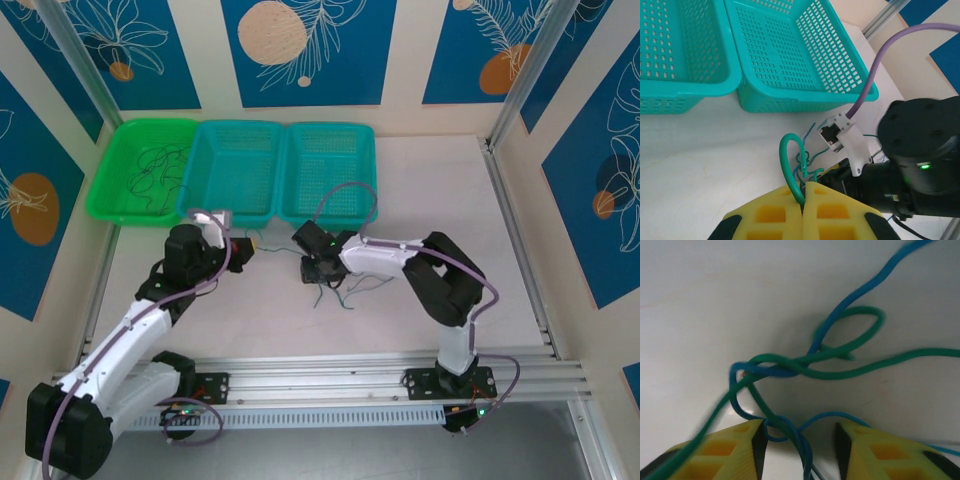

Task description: Untangle the cables

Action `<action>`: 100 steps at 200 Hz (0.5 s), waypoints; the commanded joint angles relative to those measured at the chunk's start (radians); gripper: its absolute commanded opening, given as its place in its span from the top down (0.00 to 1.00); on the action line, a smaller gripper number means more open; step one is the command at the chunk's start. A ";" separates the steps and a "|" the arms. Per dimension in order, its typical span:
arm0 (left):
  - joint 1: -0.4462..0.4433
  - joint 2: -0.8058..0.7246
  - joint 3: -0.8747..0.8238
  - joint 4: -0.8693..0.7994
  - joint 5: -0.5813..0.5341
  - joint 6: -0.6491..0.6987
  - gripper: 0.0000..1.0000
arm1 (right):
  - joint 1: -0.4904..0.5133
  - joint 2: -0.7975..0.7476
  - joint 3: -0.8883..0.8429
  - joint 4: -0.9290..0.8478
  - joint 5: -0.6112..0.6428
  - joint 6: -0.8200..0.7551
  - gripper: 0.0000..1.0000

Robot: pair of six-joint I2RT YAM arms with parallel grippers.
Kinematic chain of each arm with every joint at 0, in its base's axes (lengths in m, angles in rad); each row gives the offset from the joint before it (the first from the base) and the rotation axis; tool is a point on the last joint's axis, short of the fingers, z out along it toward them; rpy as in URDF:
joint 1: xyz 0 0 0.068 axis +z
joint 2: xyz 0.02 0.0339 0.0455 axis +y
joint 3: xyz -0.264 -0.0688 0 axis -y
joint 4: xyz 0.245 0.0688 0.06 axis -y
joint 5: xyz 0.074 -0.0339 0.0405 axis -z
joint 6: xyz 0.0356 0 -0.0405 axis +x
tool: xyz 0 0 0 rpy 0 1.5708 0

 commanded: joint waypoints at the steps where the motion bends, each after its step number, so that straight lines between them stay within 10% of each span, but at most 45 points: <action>1: -0.012 -0.044 0.008 -0.013 -0.031 0.029 1.00 | -0.004 0.027 -0.005 -0.034 0.051 0.045 0.74; 24: 0.000 -0.083 0.037 -0.138 -0.182 0.036 1.00 | -0.034 -0.055 -0.104 -0.006 0.051 0.053 1.00; 45: 0.072 -0.108 0.080 -0.309 -0.337 0.032 1.00 | -0.089 -0.188 -0.252 0.052 0.029 0.035 1.00; 100: 0.327 -0.158 0.032 -0.342 -0.177 0.009 1.00 | -0.388 -0.488 -0.514 0.021 -0.035 0.052 1.00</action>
